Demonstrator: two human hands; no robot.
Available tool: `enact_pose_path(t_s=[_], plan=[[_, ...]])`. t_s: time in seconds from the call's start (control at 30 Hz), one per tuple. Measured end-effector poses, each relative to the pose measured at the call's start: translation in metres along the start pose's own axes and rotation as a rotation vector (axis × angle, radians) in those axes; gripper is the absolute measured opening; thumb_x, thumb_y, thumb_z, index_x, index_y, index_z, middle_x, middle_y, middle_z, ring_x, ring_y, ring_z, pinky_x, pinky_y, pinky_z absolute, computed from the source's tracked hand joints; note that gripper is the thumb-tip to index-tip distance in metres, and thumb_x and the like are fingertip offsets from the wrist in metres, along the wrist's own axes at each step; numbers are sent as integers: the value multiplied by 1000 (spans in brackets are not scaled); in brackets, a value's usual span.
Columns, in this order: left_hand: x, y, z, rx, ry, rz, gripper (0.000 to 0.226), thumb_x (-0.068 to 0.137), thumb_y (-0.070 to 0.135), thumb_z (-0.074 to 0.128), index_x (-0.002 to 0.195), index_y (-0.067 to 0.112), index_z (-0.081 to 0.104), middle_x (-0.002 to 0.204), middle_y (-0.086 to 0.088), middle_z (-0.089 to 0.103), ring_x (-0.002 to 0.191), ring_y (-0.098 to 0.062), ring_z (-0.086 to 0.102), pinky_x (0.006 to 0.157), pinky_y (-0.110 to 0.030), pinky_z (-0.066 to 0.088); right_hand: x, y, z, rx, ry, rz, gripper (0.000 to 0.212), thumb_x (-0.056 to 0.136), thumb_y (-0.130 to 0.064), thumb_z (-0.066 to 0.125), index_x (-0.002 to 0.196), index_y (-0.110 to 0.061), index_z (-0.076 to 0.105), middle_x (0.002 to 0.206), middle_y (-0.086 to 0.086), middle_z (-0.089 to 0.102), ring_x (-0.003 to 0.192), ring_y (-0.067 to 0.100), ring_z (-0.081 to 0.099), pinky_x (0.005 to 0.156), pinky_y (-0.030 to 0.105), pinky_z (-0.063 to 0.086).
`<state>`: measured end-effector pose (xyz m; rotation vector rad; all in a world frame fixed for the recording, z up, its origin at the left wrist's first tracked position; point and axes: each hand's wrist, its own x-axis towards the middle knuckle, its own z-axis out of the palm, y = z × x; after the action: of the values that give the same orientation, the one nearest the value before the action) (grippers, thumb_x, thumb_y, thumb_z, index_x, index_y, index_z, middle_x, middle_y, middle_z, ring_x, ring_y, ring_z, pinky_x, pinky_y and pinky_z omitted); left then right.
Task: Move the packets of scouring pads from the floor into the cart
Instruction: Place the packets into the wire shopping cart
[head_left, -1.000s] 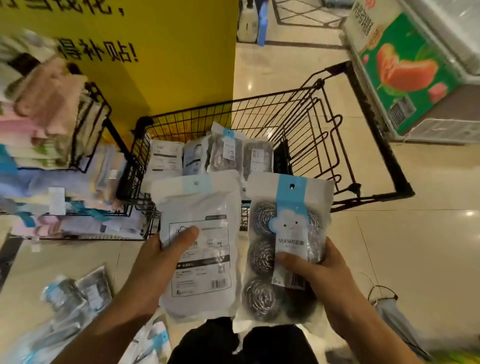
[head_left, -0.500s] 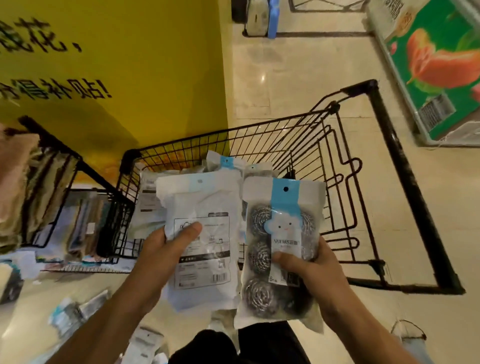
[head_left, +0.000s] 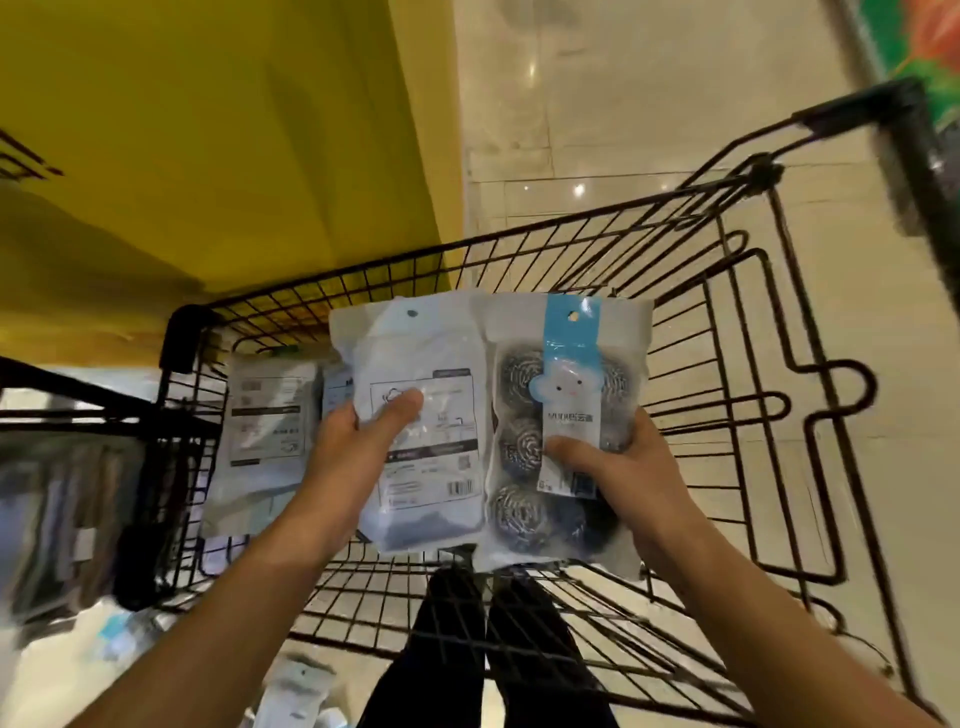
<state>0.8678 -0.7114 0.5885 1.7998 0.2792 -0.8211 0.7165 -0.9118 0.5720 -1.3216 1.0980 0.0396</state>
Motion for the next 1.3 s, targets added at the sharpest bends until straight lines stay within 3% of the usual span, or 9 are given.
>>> enact_pose_path(t_s=[0.17, 0.3, 0.53, 0.73, 0.9, 1.0, 1.07, 1.2, 1.3], plan=[[70, -14, 13, 67, -39, -21, 36, 91, 52, 73, 120, 29, 69, 116, 12, 75, 106, -8, 68, 92, -32, 49, 71, 15, 10, 16, -12, 42, 53, 77, -13, 90, 124, -22, 70, 105, -2, 83, 93, 17, 81, 85, 43, 65], [103, -28, 24, 56, -89, -53, 17, 95, 46, 72, 90, 39, 57, 91, 25, 60, 87, 0, 57, 90, -28, 39, 108, 27, 19, 18, 5, 68, 52, 77, -12, 90, 124, -20, 69, 105, 1, 83, 93, 20, 80, 84, 42, 65], [136, -43, 28, 58, 32, -103, 34, 86, 48, 81, 108, 23, 78, 103, 5, 82, 97, -19, 78, 100, -42, 58, 137, 41, 25, -38, 38, 121, 67, 69, -25, 95, 128, -22, 63, 113, -1, 79, 99, 22, 78, 92, 48, 63], [146, -53, 26, 85, 3, -69, 57, 72, 63, 82, 115, 26, 79, 105, 2, 82, 100, -26, 79, 101, -48, 58, 141, 46, 31, -69, 72, 137, 64, 73, -23, 92, 128, -25, 60, 114, -2, 77, 101, 22, 76, 95, 50, 61], [145, -53, 28, 64, -17, -66, 39, 85, 49, 81, 114, 23, 79, 105, 1, 83, 98, -23, 79, 100, -47, 59, 137, 46, 35, -109, 114, 100, 55, 75, -22, 90, 123, -27, 64, 112, -4, 77, 101, 19, 75, 96, 46, 61], [135, -46, 29, 77, -44, -39, 27, 91, 39, 78, 114, 25, 78, 99, 10, 83, 92, -10, 79, 92, -36, 63, 127, 45, 38, -179, 210, 43, 68, 73, -30, 91, 132, -21, 58, 116, -5, 72, 102, 18, 71, 92, 40, 59], [120, -41, 27, 101, -62, 17, 31, 89, 43, 79, 117, 32, 70, 96, 19, 81, 90, -1, 77, 80, -24, 62, 110, 41, 37, -234, 259, -6, 68, 75, -32, 90, 132, -19, 54, 115, -4, 68, 92, 13, 67, 76, 28, 55], [80, -38, 14, 273, -78, 97, 63, 78, 50, 85, 130, 36, 54, 127, 12, 70, 116, -13, 67, 101, -40, 55, 56, 33, 28, -348, 238, -142, 44, 84, -24, 86, 115, -25, 54, 98, -12, 68, 70, -11, 64, 52, 4, 46], [38, -31, -7, 374, -87, 82, 91, 79, 53, 84, 155, 35, 37, 156, 2, 50, 139, -23, 52, 115, -49, 45, 4, 25, 24, -389, 128, -127, 47, 90, -32, 81, 131, -26, 57, 110, -12, 67, 85, -6, 63, 71, 9, 50]])
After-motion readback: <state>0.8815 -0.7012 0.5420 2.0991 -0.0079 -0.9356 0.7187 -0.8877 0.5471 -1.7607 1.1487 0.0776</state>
